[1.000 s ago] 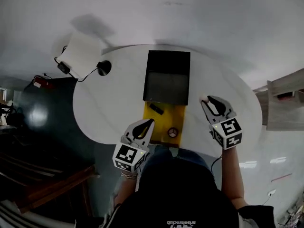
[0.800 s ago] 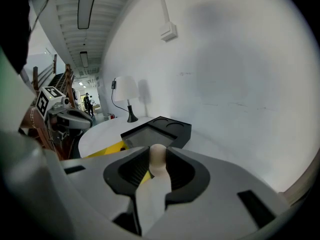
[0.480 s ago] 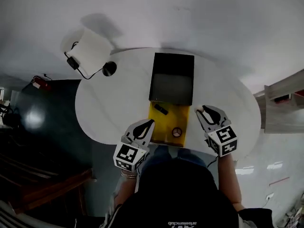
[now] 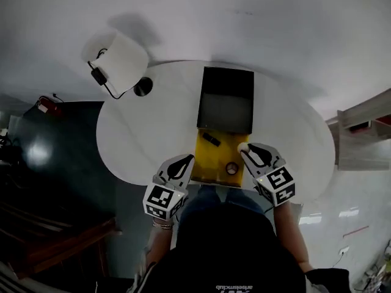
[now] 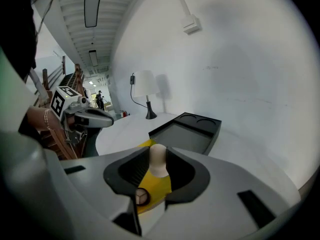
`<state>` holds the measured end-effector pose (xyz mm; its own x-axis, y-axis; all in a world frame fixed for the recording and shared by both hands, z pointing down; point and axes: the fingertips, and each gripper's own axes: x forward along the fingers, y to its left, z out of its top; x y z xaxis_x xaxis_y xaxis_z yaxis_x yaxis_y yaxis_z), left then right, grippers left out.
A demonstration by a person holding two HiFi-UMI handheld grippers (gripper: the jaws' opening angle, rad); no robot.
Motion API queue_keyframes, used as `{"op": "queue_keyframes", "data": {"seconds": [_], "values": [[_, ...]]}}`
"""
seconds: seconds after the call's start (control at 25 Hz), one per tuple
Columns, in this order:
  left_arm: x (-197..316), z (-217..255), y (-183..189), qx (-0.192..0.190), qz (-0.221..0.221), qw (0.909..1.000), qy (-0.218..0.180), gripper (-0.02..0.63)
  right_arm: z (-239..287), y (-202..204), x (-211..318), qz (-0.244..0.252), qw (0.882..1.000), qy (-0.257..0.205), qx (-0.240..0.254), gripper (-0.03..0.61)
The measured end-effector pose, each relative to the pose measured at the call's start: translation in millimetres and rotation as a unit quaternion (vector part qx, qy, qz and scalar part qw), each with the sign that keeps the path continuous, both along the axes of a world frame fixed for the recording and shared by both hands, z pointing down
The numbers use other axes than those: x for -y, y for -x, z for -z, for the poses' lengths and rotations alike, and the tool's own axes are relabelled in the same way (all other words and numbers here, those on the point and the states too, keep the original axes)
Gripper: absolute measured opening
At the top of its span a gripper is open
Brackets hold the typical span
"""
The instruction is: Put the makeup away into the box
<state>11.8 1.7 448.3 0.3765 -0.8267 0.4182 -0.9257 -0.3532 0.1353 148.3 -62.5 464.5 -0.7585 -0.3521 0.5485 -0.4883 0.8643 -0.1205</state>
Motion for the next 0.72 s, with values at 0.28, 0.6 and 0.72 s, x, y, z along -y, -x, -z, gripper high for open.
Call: {"op": "queue_keyframes", "data": {"seconds": [0.28, 0.6, 0.72], "values": [[-3, -2, 22, -0.002, -0.002, 1.0000, -0.003, 0.017, -17, 36, -17, 0.031, 0.999, 0.024, -0.006, 0.117], [-5, -9, 40, 0.006, -0.011, 0.9999, -0.004, 0.017, -37, 62, -29, 0.062, 0.997, 0.043, -0.031, 0.118], [-7, -12, 44, 0.004, -0.013, 0.9999, -0.002, 0.017, -47, 68, -35, 0.068, 0.995, 0.055, -0.041, 0.118]]}}
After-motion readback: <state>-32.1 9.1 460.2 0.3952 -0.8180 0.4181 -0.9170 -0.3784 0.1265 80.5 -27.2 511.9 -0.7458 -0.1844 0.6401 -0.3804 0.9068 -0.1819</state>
